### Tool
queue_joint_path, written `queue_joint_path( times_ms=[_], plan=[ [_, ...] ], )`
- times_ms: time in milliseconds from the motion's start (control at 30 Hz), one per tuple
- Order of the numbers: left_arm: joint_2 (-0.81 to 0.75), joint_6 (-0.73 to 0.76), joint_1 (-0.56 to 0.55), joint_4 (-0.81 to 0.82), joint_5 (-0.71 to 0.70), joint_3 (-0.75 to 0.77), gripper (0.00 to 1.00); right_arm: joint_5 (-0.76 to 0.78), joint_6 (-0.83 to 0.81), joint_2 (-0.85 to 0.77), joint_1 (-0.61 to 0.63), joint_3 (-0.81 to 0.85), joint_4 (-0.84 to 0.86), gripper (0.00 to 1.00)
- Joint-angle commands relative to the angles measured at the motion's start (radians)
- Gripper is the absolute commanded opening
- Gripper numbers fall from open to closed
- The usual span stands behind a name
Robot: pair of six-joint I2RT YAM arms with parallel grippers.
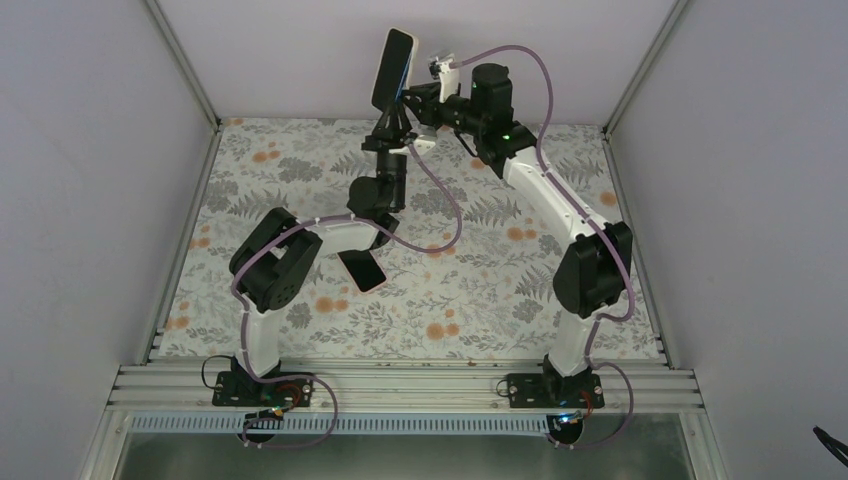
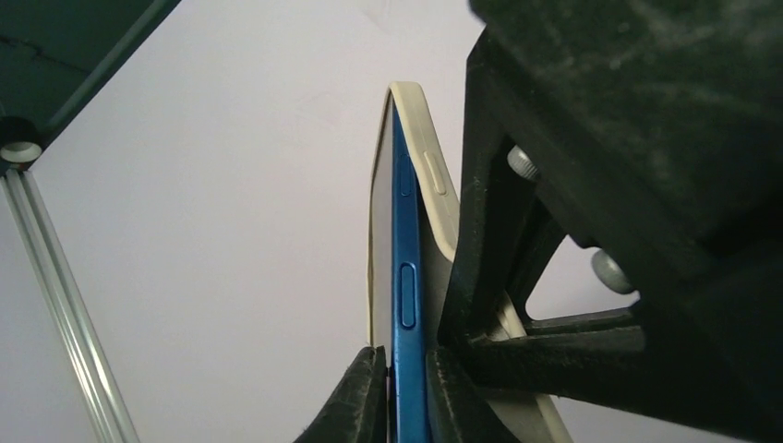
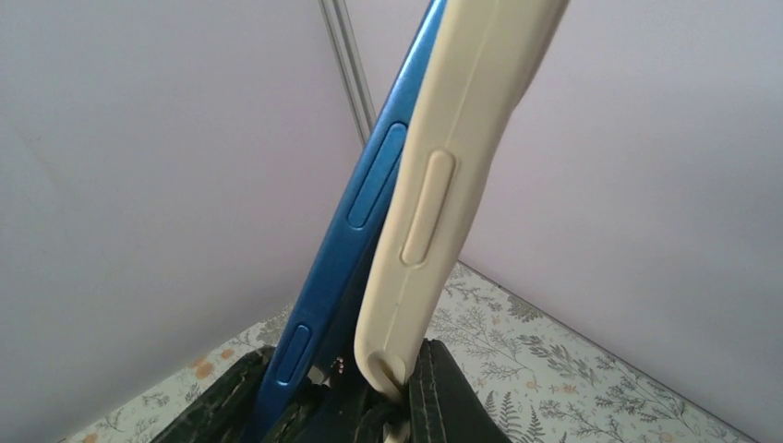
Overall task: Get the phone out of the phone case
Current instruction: Remove the phone case from the phone.
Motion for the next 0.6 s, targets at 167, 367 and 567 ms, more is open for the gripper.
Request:
queue_joint_path(
  times_ms=[167,367,567],
  plan=[
    [-0.101,0.008,0.023,-0.161,0.010,0.039,0.02,-0.013,-0.017,-0.030,0.042,-0.055,-0.221,0.03],
    [-0.197,-0.090,0.022,-0.281,0.005,-0.016,0.02,0.114,-0.070,-0.054,0.003,-0.064,-0.239,0.03],
    [-0.348,-0.172,0.024,-0.487,0.038,-0.113,0.02,0.304,-0.237,-0.031,-0.042,-0.047,-0.340,0.04]
  ],
)
